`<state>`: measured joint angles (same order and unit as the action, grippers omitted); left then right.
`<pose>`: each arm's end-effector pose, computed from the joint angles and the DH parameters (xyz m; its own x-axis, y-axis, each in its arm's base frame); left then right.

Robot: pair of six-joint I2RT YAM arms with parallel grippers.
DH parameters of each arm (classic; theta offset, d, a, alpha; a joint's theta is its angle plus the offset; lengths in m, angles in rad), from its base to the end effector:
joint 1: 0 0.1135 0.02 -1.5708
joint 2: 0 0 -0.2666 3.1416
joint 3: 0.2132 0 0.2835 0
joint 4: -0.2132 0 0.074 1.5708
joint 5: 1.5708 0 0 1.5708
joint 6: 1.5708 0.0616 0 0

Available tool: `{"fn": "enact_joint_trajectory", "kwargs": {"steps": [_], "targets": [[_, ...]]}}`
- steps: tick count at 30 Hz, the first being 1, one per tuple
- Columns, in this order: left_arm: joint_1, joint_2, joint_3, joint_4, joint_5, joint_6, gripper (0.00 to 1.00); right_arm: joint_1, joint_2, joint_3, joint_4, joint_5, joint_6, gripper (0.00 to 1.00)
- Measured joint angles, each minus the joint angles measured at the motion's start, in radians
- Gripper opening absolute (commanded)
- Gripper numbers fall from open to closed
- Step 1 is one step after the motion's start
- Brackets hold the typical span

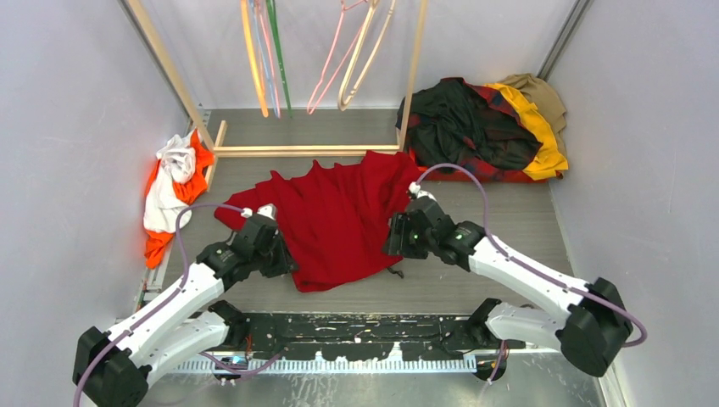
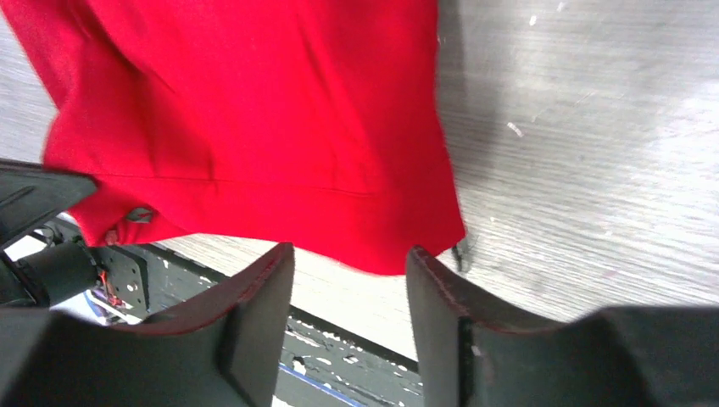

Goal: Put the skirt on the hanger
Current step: Flatten out the skirt at the center of the board.

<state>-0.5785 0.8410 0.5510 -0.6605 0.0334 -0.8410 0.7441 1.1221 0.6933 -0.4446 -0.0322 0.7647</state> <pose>0.1694 -0.1131 0.1801 -0.8736 -0.3191 -0.3673 -0.1326 0.8824 -0.4513 0.1961 0.1832 0.1891 -0.8861 0.1248 -0.4463 -0.1090 0.8799 0.4624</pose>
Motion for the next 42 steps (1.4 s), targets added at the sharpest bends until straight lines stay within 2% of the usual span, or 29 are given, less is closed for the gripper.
{"fn": "enact_joint_trajectory", "kwargs": {"steps": [1,4,6,10,15,20,23,28,29,31,33,36,42], "targets": [[-0.002,0.000,0.000,0.000,-0.003,-0.002,0.13,0.000,-0.017,0.018,-0.022,0.014,-0.002,0.69],[-0.004,0.000,0.000,-0.002,-0.008,-0.005,0.22,0.000,-0.051,0.136,-0.131,0.064,-0.040,0.70],[-0.004,0.005,0.000,-0.002,-0.011,-0.004,0.27,0.000,-0.040,0.269,-0.222,0.098,-0.079,0.70],[-0.004,0.019,0.000,-0.003,-0.013,0.000,0.28,0.000,0.031,0.591,-0.325,0.162,-0.153,0.67],[-0.004,0.034,0.000,-0.002,-0.022,0.011,0.28,0.000,0.257,1.077,-0.384,0.228,-0.243,0.66],[-0.005,0.039,0.000,-0.002,-0.034,0.014,0.28,0.000,0.556,1.602,-0.449,0.293,-0.314,0.67],[-0.005,0.038,0.001,-0.003,-0.039,0.015,0.28,0.000,0.679,1.780,-0.469,0.340,-0.341,0.70],[-0.005,0.024,0.002,-0.004,-0.045,0.016,0.28,0.000,0.766,1.812,-0.469,0.410,-0.365,0.70],[-0.005,0.020,0.002,-0.004,-0.047,0.017,0.28,-0.002,0.781,1.812,-0.469,0.426,-0.368,0.69],[-0.005,0.016,0.002,-0.004,-0.049,0.019,0.28,-0.007,0.808,1.814,-0.468,0.457,-0.371,0.58],[-0.005,0.015,0.002,-0.004,-0.050,0.019,0.28,-0.011,0.830,1.817,-0.468,0.490,-0.377,0.54],[-0.005,0.015,0.002,-0.004,-0.051,0.023,0.27,-0.025,0.842,1.817,-0.469,0.534,-0.383,0.54],[-0.005,0.015,0.002,-0.004,-0.050,0.034,0.27,-0.069,0.836,1.824,-0.452,0.576,-0.399,0.65]]}}
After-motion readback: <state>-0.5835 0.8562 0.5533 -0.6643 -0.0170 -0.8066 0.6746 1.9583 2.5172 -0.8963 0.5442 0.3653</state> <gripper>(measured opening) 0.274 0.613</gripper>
